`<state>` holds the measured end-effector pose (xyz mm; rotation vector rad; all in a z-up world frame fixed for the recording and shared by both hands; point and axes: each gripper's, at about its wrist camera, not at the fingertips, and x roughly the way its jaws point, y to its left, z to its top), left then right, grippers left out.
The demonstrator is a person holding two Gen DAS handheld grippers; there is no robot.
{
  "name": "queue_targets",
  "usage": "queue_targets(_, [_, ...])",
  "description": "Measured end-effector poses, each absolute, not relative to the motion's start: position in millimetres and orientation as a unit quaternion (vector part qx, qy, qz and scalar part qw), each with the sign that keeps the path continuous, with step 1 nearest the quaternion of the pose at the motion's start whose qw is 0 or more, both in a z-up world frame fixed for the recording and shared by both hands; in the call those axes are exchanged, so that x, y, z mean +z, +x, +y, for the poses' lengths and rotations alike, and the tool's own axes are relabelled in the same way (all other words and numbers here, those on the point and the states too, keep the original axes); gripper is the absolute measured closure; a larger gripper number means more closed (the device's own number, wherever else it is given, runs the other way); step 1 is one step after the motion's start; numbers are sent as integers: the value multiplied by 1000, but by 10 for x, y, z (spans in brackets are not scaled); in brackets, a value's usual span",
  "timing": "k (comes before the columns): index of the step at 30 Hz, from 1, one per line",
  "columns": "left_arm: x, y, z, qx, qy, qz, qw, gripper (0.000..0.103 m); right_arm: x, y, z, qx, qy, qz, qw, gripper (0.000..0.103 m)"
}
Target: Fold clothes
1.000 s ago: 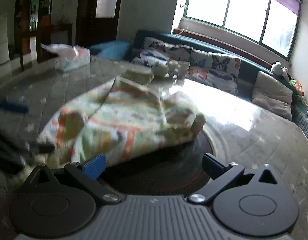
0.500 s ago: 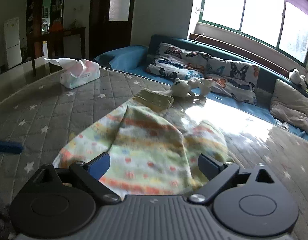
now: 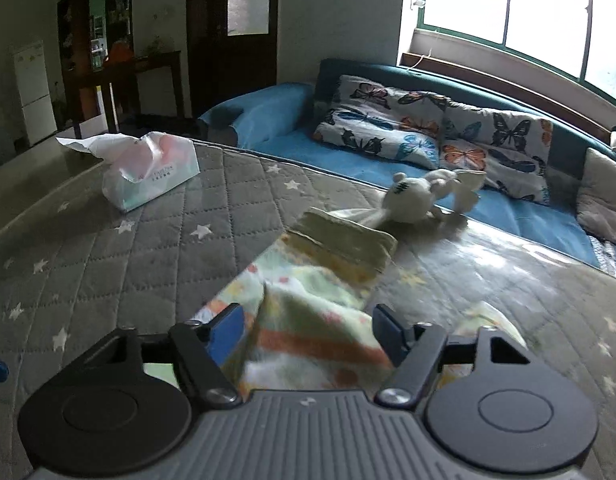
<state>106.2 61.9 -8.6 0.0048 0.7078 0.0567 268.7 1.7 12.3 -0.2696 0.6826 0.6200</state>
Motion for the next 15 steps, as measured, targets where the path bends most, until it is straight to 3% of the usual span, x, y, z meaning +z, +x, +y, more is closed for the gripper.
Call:
queue_targets(4, [-92, 1100, 667, 34, 2, 347, 937, 0, 43, 2791, 113, 299, -129, 339, 883, 51])
queue_targets(6, [-97, 1115, 687, 37, 4, 348, 937, 0, -2, 2827, 124, 298, -126, 348, 880, 71])
queue_targets(9, [-98, 1146, 722, 42, 7, 347, 937, 0, -28, 2820, 65, 292, -119, 355, 880, 90])
queue_targets(15, [-26, 1242, 790, 57, 7, 340, 939, 0, 133, 2704, -246, 275, -92, 333, 897, 100])
